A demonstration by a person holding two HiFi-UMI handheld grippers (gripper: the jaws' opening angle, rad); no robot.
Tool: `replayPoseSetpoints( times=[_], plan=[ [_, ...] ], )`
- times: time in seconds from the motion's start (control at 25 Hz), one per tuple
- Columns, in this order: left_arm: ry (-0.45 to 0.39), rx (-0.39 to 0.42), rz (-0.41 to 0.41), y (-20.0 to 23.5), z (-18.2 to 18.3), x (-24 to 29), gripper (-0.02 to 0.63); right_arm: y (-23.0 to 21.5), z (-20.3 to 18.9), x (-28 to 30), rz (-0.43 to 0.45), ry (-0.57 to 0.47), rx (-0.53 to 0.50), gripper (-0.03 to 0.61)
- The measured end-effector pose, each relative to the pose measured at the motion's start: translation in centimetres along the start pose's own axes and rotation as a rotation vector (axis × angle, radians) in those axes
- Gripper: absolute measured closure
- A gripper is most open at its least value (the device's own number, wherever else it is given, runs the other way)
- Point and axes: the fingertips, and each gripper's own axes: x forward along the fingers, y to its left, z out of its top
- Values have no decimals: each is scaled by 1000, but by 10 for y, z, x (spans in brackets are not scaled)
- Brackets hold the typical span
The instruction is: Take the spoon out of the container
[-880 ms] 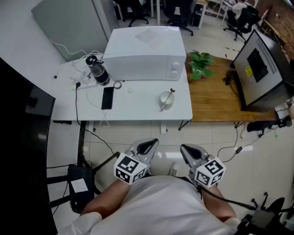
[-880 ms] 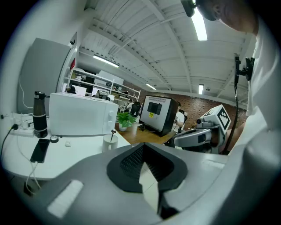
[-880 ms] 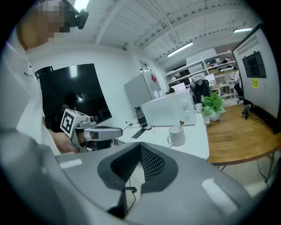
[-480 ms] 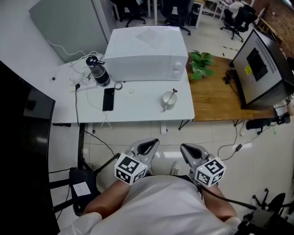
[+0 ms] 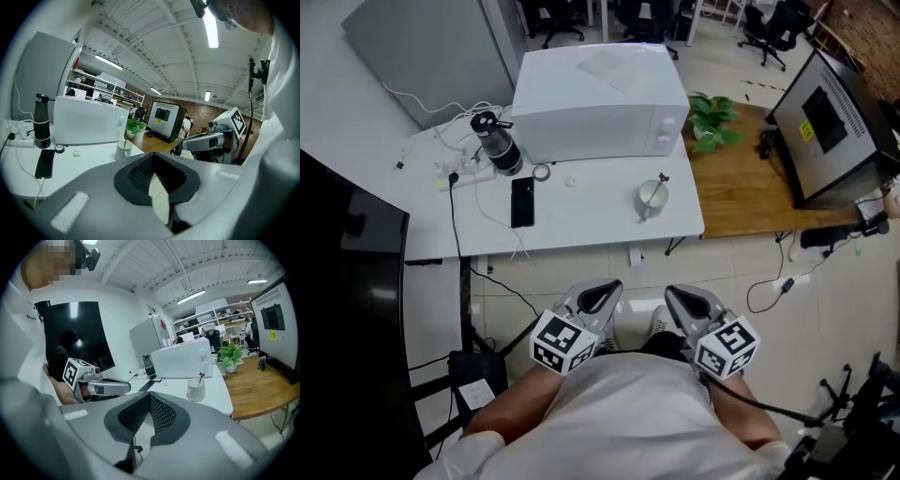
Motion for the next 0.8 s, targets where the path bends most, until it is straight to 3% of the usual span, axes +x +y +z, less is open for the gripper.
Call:
replayPoseSetpoints(
  times=[0.32, 0.8],
  plan=[
    [-4, -11, 3, 20, 9, 27, 609, -34, 9, 11, -15, 8, 5, 572],
    [-36, -30, 120, 60, 62, 112, 609, -128, 64, 53, 118, 24, -35, 571]
  ],
)
